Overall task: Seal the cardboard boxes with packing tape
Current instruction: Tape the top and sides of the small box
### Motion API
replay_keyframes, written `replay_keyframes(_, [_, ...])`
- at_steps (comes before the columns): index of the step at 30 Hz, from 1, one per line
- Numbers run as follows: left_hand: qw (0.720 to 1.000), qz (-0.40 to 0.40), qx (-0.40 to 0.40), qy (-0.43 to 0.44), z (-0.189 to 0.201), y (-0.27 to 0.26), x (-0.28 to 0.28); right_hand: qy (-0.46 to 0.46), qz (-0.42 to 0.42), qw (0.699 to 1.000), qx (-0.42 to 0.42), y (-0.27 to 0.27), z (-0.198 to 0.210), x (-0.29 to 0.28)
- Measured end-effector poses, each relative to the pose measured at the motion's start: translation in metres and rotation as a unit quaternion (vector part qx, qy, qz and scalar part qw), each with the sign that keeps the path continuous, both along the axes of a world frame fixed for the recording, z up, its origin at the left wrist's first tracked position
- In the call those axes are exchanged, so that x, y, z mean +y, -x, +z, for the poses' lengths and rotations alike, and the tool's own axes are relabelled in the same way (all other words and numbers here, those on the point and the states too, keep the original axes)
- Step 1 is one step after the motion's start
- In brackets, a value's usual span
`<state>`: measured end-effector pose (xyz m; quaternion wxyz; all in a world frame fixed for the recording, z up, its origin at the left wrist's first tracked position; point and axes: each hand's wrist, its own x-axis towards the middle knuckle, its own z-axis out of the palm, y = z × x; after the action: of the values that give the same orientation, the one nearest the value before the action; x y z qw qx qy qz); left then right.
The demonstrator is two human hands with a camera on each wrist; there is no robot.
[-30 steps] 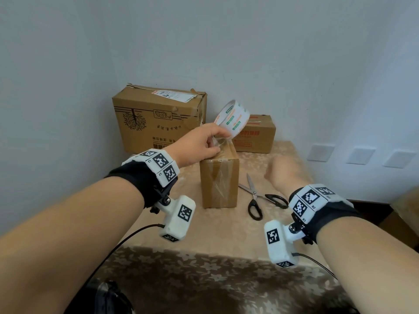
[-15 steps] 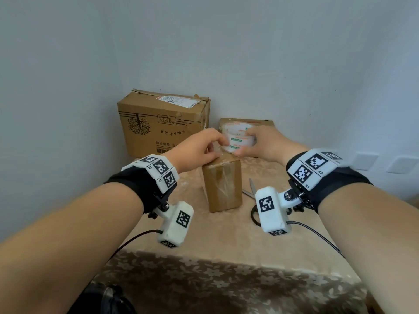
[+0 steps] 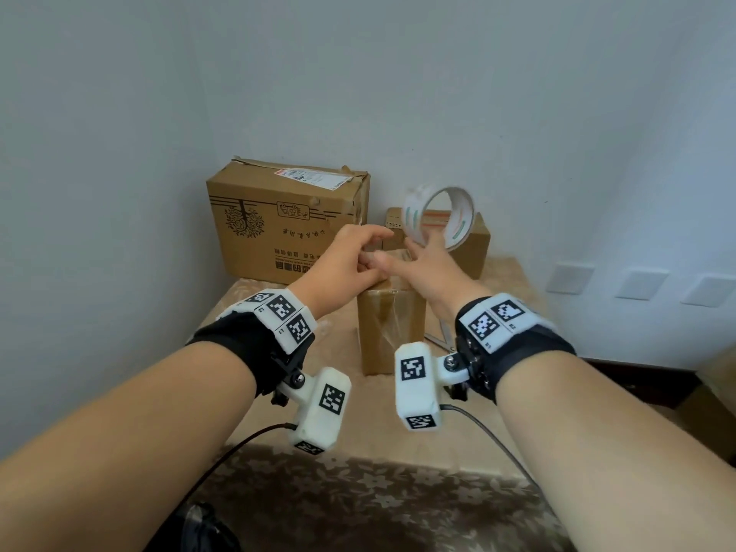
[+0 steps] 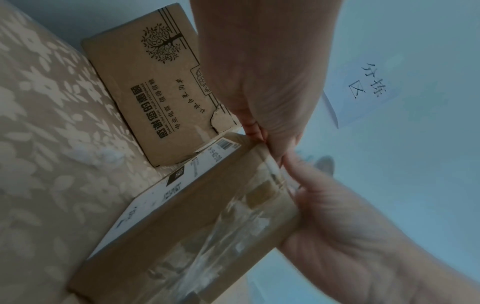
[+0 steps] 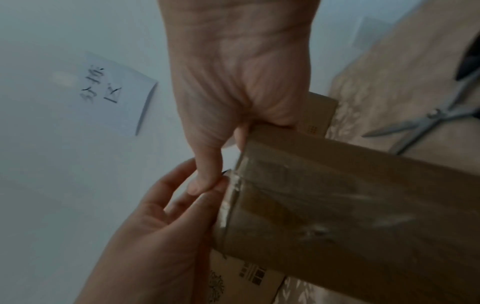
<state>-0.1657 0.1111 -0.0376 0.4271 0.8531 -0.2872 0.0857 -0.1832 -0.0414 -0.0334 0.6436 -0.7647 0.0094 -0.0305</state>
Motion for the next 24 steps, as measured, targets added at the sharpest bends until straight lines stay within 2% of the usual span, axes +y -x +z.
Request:
replay_keyframes(5, [0.993, 0.039, 0.11, 0.029, 0.009, -0.004, 0.0, -0.038, 0.019, 0.999, 0.016, -0.007, -0.016, -0.001])
replay_keyframes(7, [0.994, 0.049, 0.102, -0.006, 0.015, -0.005, -0.005, -0.047, 0.011, 0.999, 0.017, -0.008, -0.016, -0.003])
replay_keyframes(12, [0.985, 0.095, 0.006, -0.143, 0.02, -0.012, -0.01, -0.034, -0.009, 0.999, 0.024, -0.009, -0.019, -0.006])
replay_keyframes(18, [0.992, 0.089, 0.049, -0.074, 0.018, -0.008, 0.01, -0.016, -0.039, 0.999, 0.018, -0.009, -0.015, 0.0])
replay_keyframes(24, [0.99, 0.088, 0.071, -0.083, 0.022, -0.008, 0.002, 0.049, -0.067, 0.996, -0.014, -0.006, -0.01, 0.008])
